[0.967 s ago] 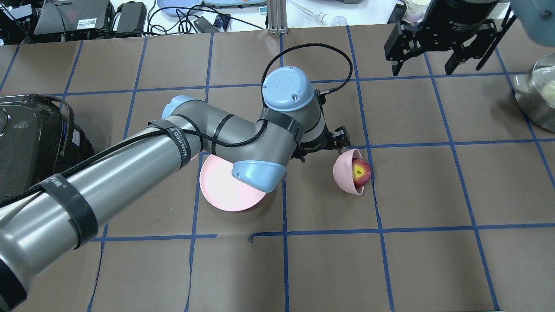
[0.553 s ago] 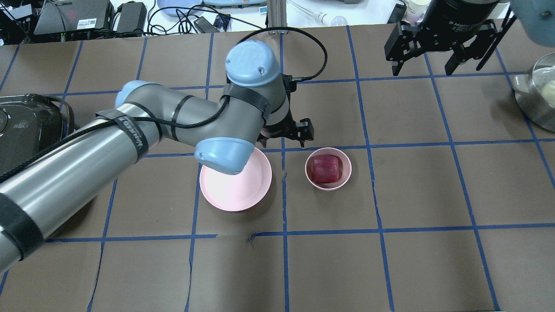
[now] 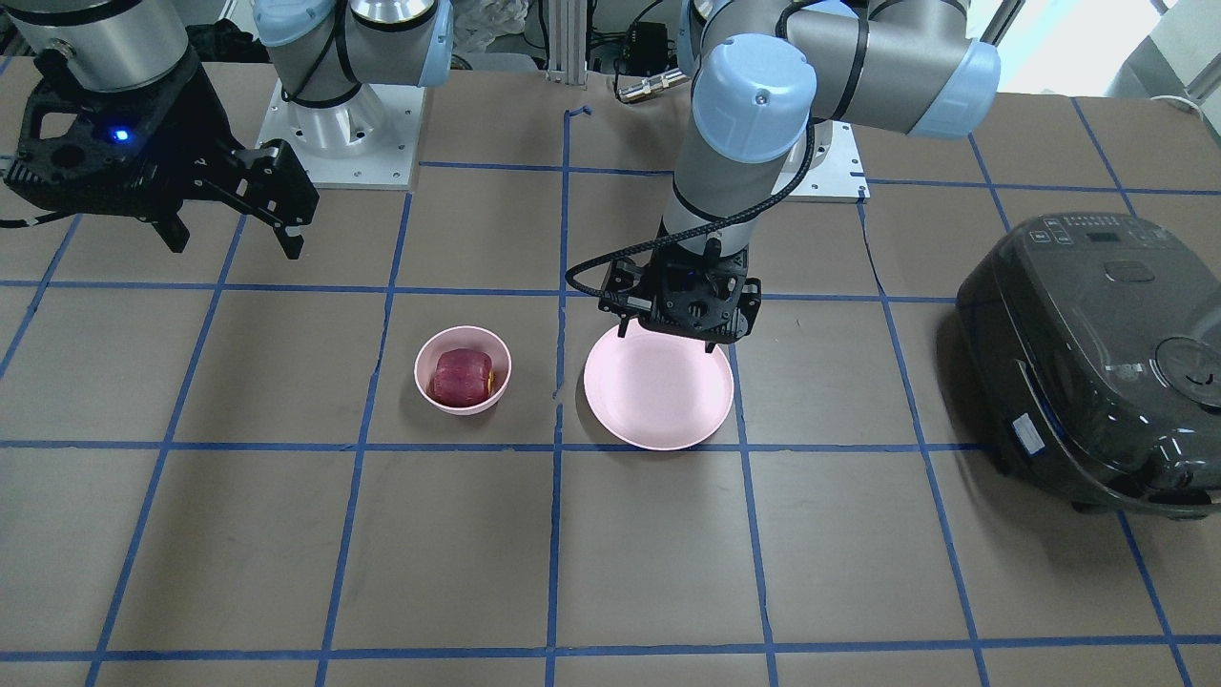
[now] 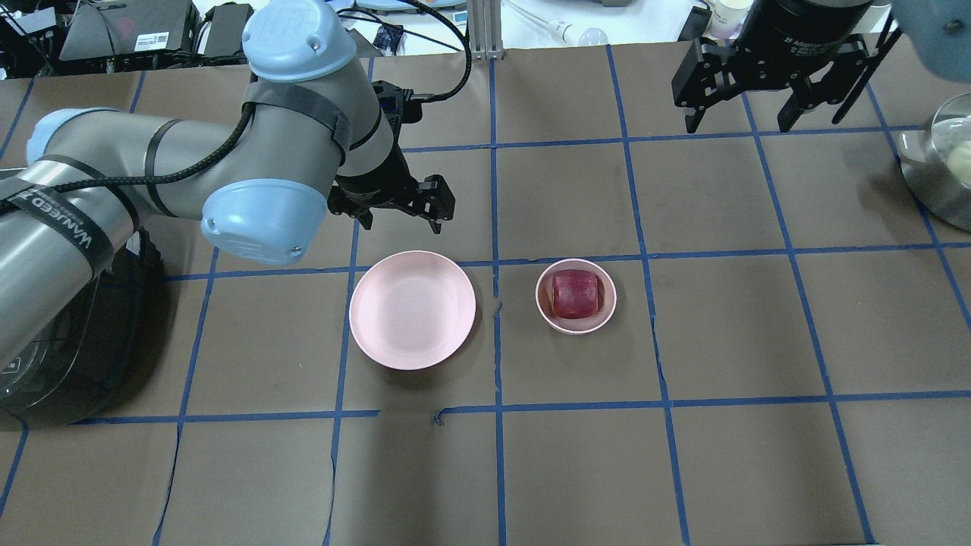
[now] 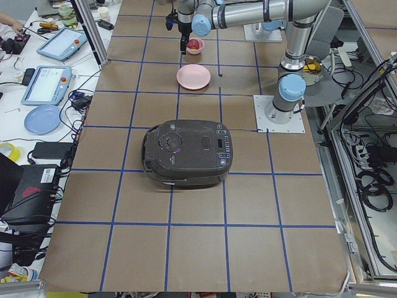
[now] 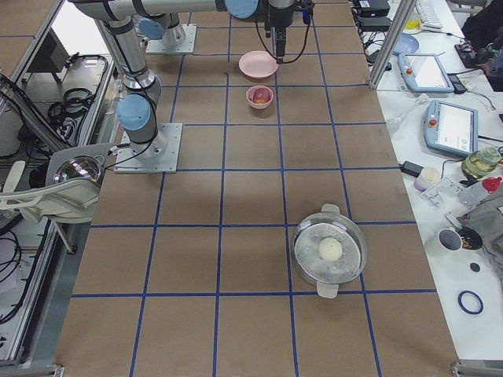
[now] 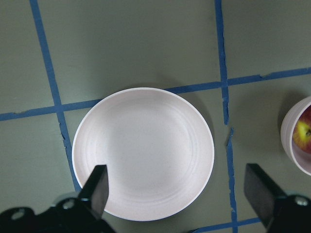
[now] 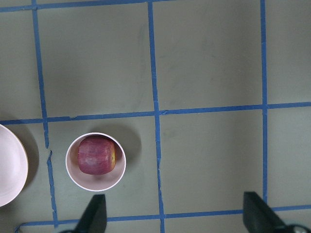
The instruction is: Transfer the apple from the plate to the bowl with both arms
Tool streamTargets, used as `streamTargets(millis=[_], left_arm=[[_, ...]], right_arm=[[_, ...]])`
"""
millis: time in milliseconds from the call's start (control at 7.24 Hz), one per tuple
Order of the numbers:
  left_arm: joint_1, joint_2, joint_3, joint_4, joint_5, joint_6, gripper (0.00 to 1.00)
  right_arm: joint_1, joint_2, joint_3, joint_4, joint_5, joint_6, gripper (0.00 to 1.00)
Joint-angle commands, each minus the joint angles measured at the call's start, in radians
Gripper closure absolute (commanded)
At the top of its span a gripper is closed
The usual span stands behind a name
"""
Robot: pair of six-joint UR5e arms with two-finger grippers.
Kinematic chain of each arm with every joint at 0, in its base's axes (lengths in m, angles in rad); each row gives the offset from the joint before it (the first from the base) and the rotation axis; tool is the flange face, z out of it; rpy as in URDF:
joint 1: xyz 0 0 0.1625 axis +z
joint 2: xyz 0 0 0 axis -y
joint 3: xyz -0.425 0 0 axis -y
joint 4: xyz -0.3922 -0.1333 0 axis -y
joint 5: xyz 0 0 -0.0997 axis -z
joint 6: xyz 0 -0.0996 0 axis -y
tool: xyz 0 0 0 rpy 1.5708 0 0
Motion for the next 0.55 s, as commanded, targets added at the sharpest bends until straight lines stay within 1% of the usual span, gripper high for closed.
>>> streamTargets(millis=[0,138,414], left_arm=[[0.000,0.062,-0.010,-0.041,0.042,0.045,0.00],[0.012,0.079,-0.005,-0.083,0.046,0.046,0.00],[0.066,0.115,0.001,-0.093,0.047,0.067,0.00]], right_arm=[[0.003,0.000,-0.002,0.000,0.002,0.000,0.00],[0.003,0.000,-0.002,-0.002,0.002,-0.002,0.00],[0.003,0.000,-0.002,-0.002,0.002,0.000,0.00]])
